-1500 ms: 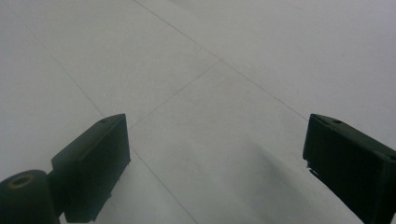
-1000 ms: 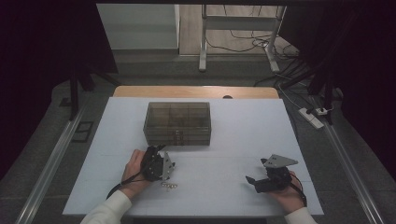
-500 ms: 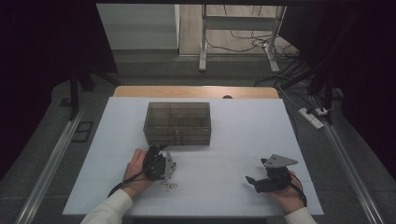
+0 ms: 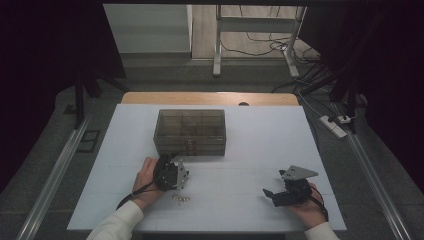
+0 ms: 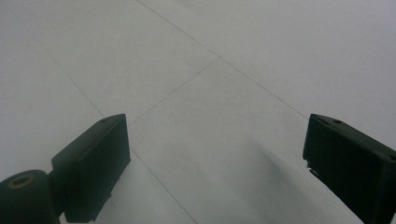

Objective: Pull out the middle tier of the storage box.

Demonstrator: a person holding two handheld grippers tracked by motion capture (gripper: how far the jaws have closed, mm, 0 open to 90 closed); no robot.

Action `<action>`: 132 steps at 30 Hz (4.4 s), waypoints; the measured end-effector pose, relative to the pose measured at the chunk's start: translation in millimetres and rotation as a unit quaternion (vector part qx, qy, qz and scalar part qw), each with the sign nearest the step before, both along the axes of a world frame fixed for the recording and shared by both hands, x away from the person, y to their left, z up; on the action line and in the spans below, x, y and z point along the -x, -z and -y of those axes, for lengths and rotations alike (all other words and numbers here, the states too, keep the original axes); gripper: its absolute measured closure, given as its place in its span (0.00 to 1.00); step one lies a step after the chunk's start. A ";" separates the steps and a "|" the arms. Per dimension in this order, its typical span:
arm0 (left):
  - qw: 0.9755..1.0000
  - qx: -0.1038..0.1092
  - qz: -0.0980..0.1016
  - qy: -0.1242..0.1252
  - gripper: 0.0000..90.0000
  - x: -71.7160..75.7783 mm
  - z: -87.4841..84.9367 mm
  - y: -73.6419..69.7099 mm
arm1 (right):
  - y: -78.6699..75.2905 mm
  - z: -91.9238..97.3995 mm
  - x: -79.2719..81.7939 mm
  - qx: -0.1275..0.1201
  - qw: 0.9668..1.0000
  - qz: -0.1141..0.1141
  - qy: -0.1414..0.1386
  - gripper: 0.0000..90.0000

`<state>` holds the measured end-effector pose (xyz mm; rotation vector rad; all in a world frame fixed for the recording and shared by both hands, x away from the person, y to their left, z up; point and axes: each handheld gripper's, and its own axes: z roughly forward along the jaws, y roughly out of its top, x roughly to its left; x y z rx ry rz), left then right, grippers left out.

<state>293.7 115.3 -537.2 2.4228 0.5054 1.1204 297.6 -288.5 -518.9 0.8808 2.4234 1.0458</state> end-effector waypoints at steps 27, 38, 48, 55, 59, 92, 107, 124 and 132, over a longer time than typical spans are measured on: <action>1.000 -0.004 0.002 0.003 0.29 -5.9 0.8 -1.6 | -0.4 -0.7 1.0 0.004 1.000 0.006 -0.001 0.08; 1.000 -0.004 0.004 0.001 0.29 -8.4 0.5 -1.8 | -0.1 -0.8 1.0 0.005 1.000 0.005 -0.002 0.08; 1.000 0.001 0.006 -0.002 0.29 -11.1 -0.7 -1.9 | -0.2 -0.8 0.9 0.005 1.000 0.006 0.000 0.08; 1.000 0.000 0.004 -0.003 0.29 -12.5 -1.2 -1.1 | -0.1 -0.6 1.0 0.005 1.000 0.005 0.000 0.08; 1.000 -0.003 0.007 -0.007 0.29 -13.3 -2.9 -2.1 | -0.5 -0.3 1.0 0.003 1.000 0.007 0.001 0.08; 0.998 -0.021 0.051 -0.003 0.39 -22.6 7.6 -0.9 | -0.4 -0.4 1.1 0.004 1.000 0.006 0.002 0.08; 0.997 -0.032 0.072 -0.002 0.56 -19.2 9.6 0.7 | -0.4 -0.4 1.1 0.004 1.000 0.006 0.001 0.08; 0.995 -0.036 0.097 -0.003 0.70 -22.9 15.4 3.4 | -0.4 -0.1 0.3 0.002 1.000 0.006 0.004 0.08; 0.994 -0.038 0.106 -0.010 0.76 -22.6 16.3 3.9 | -0.1 -0.4 0.1 0.005 1.000 0.005 0.004 0.08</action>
